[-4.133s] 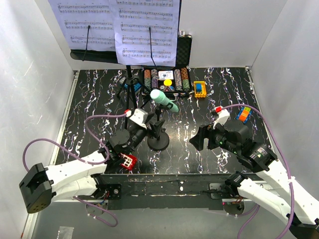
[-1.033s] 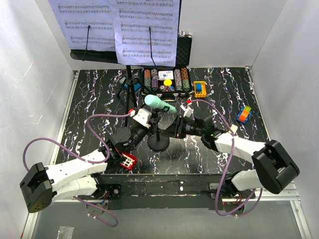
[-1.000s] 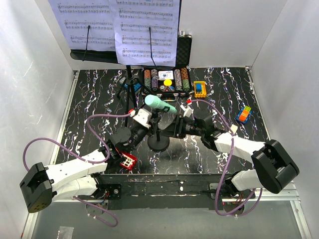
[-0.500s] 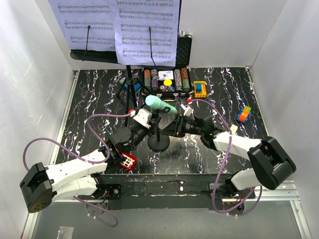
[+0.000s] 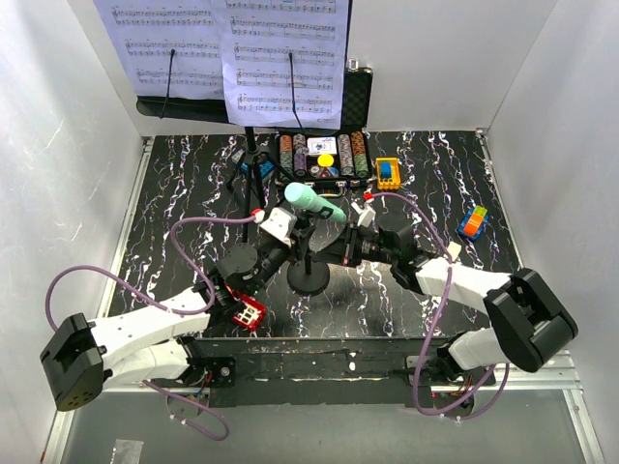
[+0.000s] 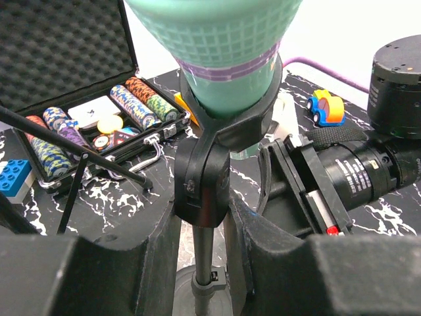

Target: Pack up the instrument practice props

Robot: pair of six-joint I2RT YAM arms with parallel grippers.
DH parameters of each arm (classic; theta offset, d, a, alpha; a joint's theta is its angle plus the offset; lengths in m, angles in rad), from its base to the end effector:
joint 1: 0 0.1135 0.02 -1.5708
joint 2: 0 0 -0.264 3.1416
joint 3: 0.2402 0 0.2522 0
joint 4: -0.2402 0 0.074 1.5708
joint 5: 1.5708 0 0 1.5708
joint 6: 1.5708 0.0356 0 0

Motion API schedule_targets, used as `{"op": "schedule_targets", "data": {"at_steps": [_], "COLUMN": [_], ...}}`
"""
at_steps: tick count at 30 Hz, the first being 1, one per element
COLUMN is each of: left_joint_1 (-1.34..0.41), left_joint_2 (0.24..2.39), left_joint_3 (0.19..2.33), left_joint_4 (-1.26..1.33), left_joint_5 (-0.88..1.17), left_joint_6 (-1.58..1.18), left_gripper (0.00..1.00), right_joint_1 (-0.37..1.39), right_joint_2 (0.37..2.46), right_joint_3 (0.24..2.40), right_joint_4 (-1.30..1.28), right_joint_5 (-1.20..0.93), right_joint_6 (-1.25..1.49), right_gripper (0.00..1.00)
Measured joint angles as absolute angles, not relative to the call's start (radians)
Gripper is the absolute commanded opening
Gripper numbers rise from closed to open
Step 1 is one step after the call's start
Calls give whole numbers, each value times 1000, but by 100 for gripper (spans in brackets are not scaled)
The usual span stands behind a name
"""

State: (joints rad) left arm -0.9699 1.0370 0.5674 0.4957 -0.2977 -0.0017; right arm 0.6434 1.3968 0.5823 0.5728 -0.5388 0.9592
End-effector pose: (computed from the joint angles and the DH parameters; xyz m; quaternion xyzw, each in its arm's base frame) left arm 0.1439 -0.1915 0.2862 0.2272 0.6602 -0.2392 0.6747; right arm 0.2191 0.1871 0.2115 -0.0428 0.7752 0.5728 0.2631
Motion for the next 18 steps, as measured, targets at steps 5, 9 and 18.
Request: {"op": "schedule_targets", "data": {"at_steps": [5, 9, 18], "left_joint_1": [-971, -971, -976], "left_joint_2": [1053, 1068, 1121], "left_joint_3": [587, 608, 658], "left_joint_4": [474, 451, 417], "left_joint_5": [-291, -287, -287], "left_joint_6": [-20, -40, -95], "left_gripper": [0, 0, 0], "right_joint_1": [693, 762, 1020], "right_joint_2": [1310, 1236, 1158], "right_joint_3": [577, 574, 574], "right_joint_4": [475, 398, 317], "right_joint_5": [-406, -242, 285], "right_joint_6": [799, 653, 300], "right_gripper": [1, 1, 1]}}
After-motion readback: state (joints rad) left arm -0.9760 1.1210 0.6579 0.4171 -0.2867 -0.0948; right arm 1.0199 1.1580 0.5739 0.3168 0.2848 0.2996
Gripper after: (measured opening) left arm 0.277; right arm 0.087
